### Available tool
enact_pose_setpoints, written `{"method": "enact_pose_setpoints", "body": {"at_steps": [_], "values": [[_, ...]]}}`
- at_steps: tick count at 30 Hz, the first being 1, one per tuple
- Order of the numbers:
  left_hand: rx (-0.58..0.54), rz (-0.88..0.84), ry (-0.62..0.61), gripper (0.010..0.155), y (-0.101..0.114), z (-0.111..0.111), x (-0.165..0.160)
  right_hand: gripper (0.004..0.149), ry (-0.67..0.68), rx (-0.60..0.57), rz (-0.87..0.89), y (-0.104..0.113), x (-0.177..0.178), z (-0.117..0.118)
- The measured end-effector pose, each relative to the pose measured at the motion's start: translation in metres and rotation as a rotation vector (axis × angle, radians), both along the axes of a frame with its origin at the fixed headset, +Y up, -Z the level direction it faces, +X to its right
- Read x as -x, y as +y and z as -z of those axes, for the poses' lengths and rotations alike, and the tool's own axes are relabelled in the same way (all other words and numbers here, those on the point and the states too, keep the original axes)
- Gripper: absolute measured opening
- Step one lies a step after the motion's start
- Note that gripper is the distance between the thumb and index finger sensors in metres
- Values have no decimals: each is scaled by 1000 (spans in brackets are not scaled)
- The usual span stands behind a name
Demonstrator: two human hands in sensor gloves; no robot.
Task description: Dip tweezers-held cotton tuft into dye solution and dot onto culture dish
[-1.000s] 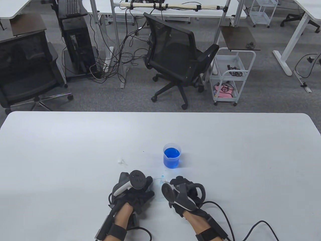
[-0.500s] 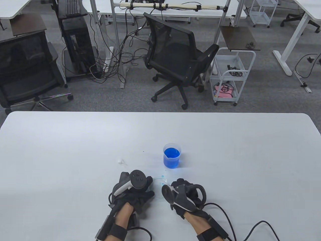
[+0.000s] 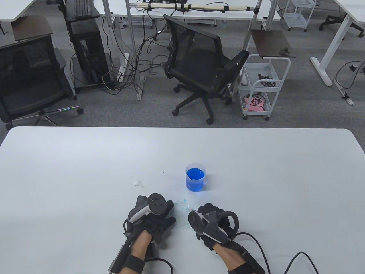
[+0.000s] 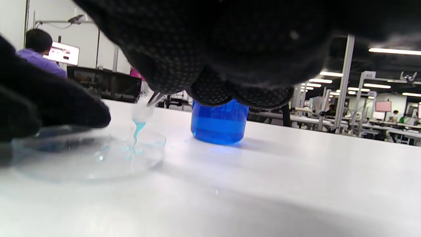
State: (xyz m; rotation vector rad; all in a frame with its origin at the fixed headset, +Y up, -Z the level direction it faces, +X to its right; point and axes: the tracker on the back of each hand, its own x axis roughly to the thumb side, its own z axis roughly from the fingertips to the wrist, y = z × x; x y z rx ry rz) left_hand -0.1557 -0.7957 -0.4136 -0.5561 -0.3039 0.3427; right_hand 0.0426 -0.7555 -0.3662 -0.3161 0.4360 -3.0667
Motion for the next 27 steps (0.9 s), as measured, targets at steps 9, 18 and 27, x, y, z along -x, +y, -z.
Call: {"method": "enact_pose_setpoints", "body": {"at_steps": [9, 18, 27], "values": [[-1, -1, -1, 69, 0, 1, 0, 40, 1, 8, -38, -6, 5, 1], [-1, -1, -3, 69, 0, 1, 0, 40, 14, -70, 63, 15, 3, -7], [-1, -1, -3, 69, 0, 1, -1, 40, 28, 8, -50, -12, 16, 5]]}}
